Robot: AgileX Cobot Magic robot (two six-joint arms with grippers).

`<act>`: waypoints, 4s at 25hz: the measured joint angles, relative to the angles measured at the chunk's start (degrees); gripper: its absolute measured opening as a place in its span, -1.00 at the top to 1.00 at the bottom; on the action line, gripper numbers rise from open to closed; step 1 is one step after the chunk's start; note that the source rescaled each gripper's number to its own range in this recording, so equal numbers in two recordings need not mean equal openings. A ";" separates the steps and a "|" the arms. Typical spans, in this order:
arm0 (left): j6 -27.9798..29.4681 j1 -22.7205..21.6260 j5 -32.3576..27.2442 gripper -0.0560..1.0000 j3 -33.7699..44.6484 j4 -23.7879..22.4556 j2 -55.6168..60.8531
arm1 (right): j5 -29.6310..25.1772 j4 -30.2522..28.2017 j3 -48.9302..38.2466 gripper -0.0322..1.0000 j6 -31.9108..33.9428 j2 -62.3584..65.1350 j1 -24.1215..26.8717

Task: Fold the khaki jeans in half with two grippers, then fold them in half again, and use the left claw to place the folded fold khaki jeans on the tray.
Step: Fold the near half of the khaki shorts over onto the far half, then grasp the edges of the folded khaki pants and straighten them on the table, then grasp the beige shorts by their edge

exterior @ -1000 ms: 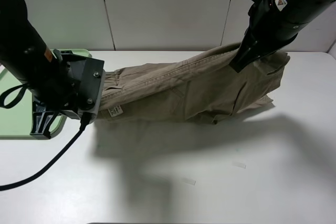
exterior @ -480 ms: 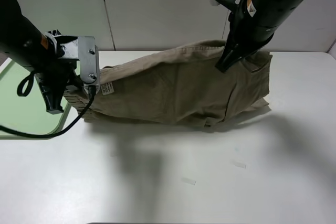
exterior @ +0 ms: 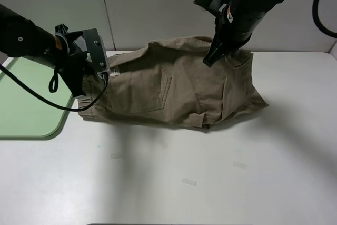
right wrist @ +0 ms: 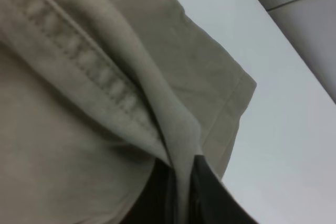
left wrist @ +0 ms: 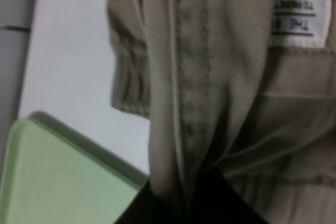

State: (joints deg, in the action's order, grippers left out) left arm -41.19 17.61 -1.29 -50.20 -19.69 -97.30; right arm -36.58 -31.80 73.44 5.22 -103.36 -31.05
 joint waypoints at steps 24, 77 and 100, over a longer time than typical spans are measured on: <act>-0.95 -1.63 28.76 0.89 0.13 0.87 -15.14 | 9.66 -3.23 0.21 0.94 0.00 -9.78 8.87; 18.68 -1.63 8.55 -1.00 0.28 13.74 0.83 | -23.63 24.91 -10.07 -1.00 -1.92 45.92 9.43; 18.86 -1.63 6.40 -1.00 0.28 13.74 0.83 | -22.38 26.72 -40.67 -1.00 4.22 94.42 9.43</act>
State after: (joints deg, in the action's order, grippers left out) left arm -22.32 15.98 5.11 -49.92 -5.95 -96.47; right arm -58.96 -5.08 32.77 9.44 -8.94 -21.62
